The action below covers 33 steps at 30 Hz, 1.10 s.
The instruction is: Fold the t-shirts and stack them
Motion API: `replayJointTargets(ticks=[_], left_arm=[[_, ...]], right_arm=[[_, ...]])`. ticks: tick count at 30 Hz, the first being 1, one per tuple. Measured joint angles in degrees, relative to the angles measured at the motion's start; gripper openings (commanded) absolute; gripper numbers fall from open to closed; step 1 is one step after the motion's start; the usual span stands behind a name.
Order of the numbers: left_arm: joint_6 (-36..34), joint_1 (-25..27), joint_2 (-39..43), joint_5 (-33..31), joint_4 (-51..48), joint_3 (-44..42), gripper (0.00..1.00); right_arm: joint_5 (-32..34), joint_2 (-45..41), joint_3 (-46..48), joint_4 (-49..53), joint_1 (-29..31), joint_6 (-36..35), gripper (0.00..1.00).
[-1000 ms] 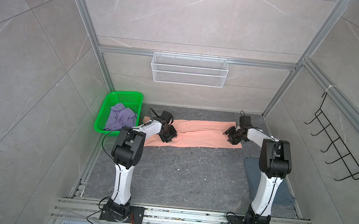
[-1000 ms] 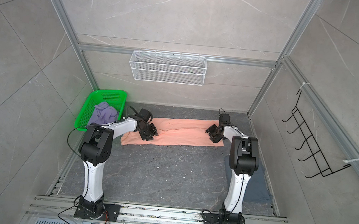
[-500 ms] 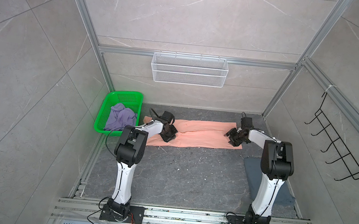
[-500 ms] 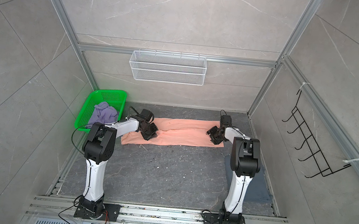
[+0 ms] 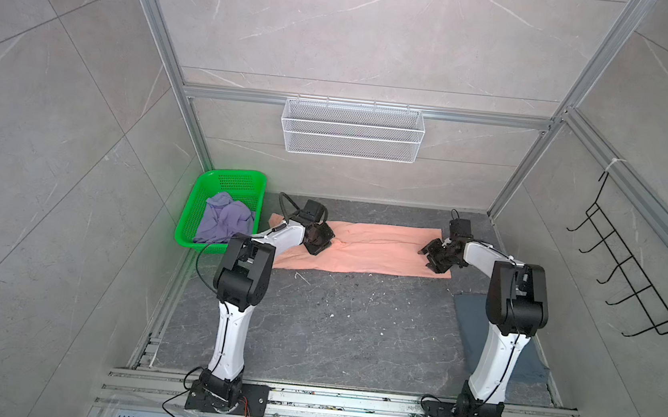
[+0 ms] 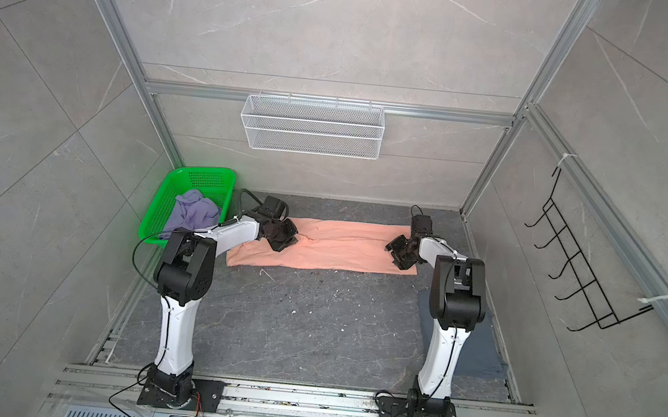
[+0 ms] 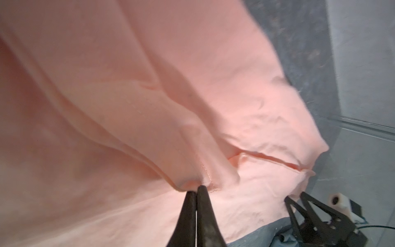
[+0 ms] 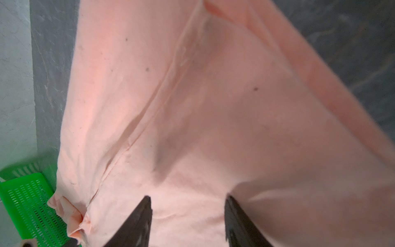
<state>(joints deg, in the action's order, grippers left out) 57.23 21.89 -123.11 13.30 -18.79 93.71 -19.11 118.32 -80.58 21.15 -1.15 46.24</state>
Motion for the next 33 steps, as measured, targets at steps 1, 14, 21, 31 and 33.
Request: replayJointTargets(ticks=[1, 14, 21, 31, 33], left_arm=[[0.1, 0.0, -0.3, 0.2, 0.8, 1.2, 0.00], [-0.2, 0.2, -9.7, 1.4, 7.7, 10.9, 0.41], [-3.2, -0.9, -4.9, 1.2, 9.6, 4.7, 0.51], [-4.7, -7.9, 8.9, -2.9, 7.3, -13.9, 0.57], [-4.9, -8.7, 9.2, -4.2, 5.9, -15.3, 0.57]], right_arm=[[0.0, -0.1, 0.1, 0.0, 0.0, 0.0, 0.57], [0.0, -0.5, 0.6, 0.2, -0.1, 0.0, 0.57], [0.2, -1.2, 1.6, 0.2, -0.1, 0.0, 0.57], [0.9, -2.0, 2.3, 1.3, -0.1, -1.1, 0.58], [0.9, -2.0, 2.3, 1.3, -0.1, -1.1, 0.58]])
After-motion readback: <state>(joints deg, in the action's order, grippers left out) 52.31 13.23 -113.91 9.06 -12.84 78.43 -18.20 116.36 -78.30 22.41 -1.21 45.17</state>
